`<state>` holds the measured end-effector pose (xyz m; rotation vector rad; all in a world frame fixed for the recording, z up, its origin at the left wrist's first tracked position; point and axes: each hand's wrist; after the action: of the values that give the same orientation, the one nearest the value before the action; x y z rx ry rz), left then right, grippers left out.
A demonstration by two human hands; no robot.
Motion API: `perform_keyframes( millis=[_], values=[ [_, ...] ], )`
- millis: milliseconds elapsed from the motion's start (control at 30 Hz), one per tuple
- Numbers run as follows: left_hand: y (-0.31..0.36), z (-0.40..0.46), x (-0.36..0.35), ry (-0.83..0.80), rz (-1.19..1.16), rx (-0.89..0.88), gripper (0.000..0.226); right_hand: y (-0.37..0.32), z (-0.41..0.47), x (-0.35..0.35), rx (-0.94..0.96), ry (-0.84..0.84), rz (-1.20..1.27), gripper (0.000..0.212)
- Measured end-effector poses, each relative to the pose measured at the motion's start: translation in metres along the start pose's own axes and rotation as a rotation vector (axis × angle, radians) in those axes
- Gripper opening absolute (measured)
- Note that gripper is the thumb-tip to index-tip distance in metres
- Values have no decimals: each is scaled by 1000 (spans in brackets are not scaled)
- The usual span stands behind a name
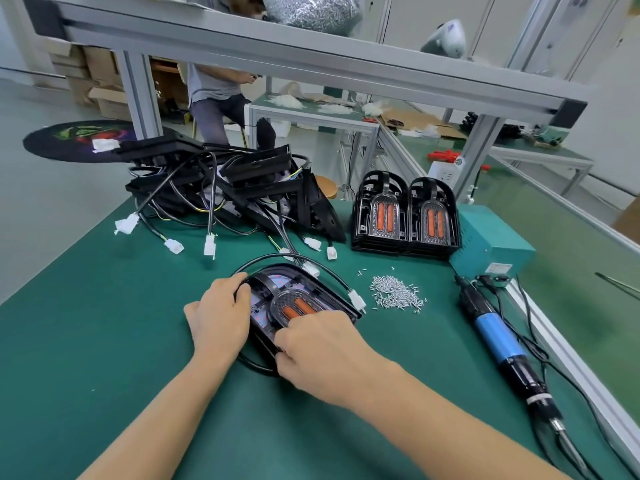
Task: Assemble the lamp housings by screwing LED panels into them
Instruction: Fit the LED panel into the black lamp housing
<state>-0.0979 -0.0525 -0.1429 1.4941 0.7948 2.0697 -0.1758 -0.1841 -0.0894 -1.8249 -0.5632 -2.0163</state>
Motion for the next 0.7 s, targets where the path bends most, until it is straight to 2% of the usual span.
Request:
perform_keyframes(
  millis=[67,133,233,300,367,400,467,567,600,667,700],
  values=[
    [2,4,-2,-7,88,-54,28,0,-1,0,-35,26,-67,30],
    [3,9,-4,-57,229,-102,28,0,-4,-5,-92,143,-178,28],
    [-3,15,-3,-119,351,-146,41,4,-15,-15,-102,332,85,22],
    [-8,18,-1,-135,285,-134,50,13,-23,-18,-235,291,121,35],
    [-9,21,-1,-152,183,-101,51,22,-30,-22,-411,172,119,57],
    [-9,22,-1,-161,144,-83,50,27,-32,-23,-463,98,159,62],
    [-8,25,0,-168,79,-48,46,33,-35,-28,-468,58,303,62],
    [-7,26,0,-215,102,-60,40,38,-32,-29,-472,144,558,59],
    [-7,27,1,-220,71,-51,38,41,-27,-27,-547,149,655,55],
    [-6,30,2,-227,-64,13,30,51,-13,-24,-711,116,814,36],
    [-7,33,2,-239,-137,46,24,57,-7,-23,-748,94,862,36]
  ],
)
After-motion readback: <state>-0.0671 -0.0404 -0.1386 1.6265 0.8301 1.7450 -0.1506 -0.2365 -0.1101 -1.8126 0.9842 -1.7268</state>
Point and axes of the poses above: each hand's wrist, its own z-axis towards the middle knuckle, its own x-axis out of the back of the hand, y = z × x
